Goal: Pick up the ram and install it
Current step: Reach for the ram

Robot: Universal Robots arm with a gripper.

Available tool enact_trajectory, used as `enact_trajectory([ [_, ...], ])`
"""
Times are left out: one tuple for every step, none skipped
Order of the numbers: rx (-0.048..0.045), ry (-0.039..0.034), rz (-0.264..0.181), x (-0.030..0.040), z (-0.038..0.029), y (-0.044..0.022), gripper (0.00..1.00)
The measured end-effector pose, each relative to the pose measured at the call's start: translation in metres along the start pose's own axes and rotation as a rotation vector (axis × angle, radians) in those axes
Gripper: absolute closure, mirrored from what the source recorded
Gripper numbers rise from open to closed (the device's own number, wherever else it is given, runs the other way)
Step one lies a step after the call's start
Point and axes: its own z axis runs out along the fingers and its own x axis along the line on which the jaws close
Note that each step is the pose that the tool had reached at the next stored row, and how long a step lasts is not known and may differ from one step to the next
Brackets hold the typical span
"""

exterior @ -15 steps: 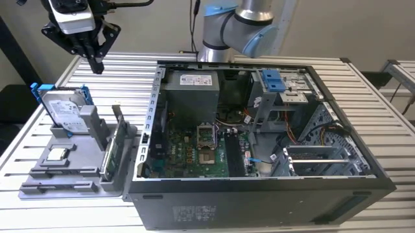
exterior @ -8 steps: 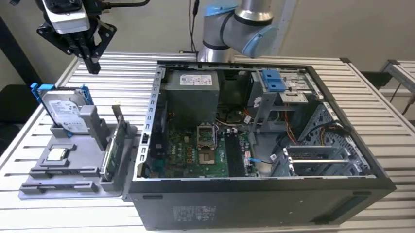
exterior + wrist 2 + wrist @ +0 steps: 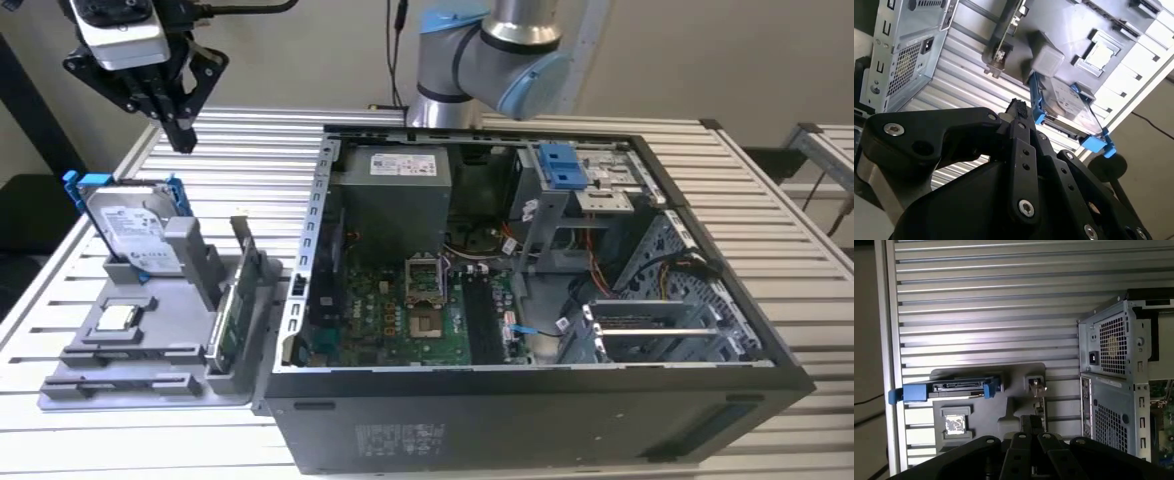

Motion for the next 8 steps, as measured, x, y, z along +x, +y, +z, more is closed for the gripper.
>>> enact_trajectory([
  [0.0001,0.0003,0.000,0.0009,-0.0001,-0.0001,0.89],
  [0.0000,0.0003,0.000,0.0015,0.0000,-0.0002,0.89],
  [0.0002,0.0007,0.000,0.0026,-0.0001,-0.0002,0.89],
  [0.0002,0.0008,0.000,0.0048,-0.0001,-0.0004,0.89],
  [0.0001,0.0008,0.000,0.0073,0.0000,-0.0006,0.89],
  [0.0002,0.0009,0.000,0.0102,0.0001,-0.0008,0.89],
  [0.0001,0.0009,0.000,0.0130,0.0003,-0.0011,0.89],
  [0.0002,0.0009,0.000,0.0161,0.0004,-0.0013,0.89],
])
